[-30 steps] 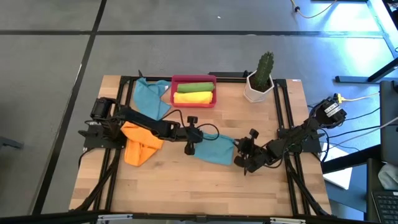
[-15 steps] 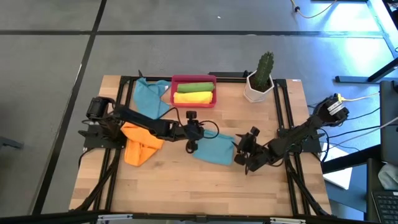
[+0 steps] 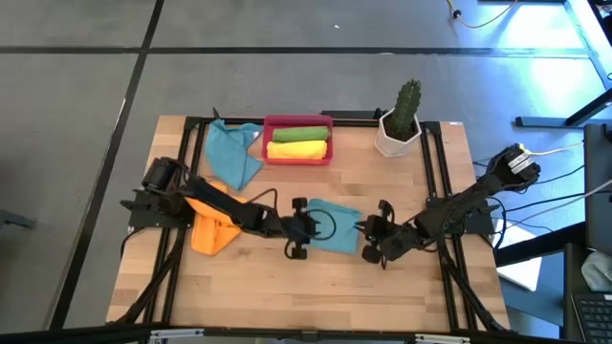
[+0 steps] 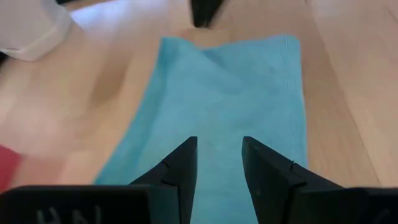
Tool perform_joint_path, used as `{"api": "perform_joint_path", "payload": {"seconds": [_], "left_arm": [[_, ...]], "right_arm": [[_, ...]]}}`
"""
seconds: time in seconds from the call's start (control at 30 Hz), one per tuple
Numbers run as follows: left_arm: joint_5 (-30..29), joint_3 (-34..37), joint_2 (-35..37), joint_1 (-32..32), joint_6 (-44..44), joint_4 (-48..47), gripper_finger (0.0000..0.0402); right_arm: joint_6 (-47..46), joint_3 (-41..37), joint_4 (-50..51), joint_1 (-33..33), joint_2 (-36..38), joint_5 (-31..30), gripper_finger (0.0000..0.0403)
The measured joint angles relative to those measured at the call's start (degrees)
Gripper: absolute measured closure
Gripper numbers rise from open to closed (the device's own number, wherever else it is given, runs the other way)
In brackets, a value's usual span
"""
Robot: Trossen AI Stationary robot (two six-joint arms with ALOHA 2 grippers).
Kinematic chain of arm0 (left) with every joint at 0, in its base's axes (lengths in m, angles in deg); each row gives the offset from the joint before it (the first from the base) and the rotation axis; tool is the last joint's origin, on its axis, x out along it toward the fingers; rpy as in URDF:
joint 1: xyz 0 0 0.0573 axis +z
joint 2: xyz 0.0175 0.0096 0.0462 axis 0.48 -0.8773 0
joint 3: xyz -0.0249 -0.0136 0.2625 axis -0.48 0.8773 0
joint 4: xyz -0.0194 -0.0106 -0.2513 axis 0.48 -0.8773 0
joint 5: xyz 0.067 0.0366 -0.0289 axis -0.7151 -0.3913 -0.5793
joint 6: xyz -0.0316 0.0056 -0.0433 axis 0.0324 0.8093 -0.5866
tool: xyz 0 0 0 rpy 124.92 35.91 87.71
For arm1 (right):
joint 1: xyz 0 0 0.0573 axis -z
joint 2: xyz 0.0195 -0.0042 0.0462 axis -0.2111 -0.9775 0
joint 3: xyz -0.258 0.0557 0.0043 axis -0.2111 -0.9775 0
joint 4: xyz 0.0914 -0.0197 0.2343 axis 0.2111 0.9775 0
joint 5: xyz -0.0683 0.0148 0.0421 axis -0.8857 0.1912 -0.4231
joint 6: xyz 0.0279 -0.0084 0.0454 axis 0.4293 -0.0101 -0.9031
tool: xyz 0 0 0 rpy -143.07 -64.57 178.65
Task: Roll microfiber towels into tight, uniform cylinder then place into a basket
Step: Roll the bottom blue towel
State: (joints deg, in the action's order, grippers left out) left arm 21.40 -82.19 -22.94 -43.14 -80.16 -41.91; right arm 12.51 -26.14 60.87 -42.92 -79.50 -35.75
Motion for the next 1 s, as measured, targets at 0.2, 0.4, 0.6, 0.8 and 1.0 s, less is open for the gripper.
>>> {"api": "perform_joint_path", "payload": {"seconds": [0.2,0.4,0.6,0.8,1.0], "left_arm": [[-0.25,0.02,-3.48,-1.28,-0.93,2.22,0.0285],[-0.27,0.04,-3.97,-1.28,-3.12,1.73,0.0285],[-0.25,0.04,-3.97,-1.22,-3.29,2.01,0.0285],[-0.31,0.04,-3.82,-0.86,-2.58,2.02,0.0285],[-0.43,0.04,-3.75,-0.70,-2.88,2.09,0.0285]], "right_arm": [[-0.14,-0.05,0.37,5.12,-2.94,0.58,0.0388],[0.18,-0.19,1.91,9.76,-5.96,2.40,0.0398],[-1.55,-1.57,1.82,12.46,-6.02,1.22,0.0391],[0.53,-1.03,1.83,12.95,-3.72,1.05,0.0398],[3.13,-0.81,-1.28,8.06,2.71,1.78,0.0396]]}}
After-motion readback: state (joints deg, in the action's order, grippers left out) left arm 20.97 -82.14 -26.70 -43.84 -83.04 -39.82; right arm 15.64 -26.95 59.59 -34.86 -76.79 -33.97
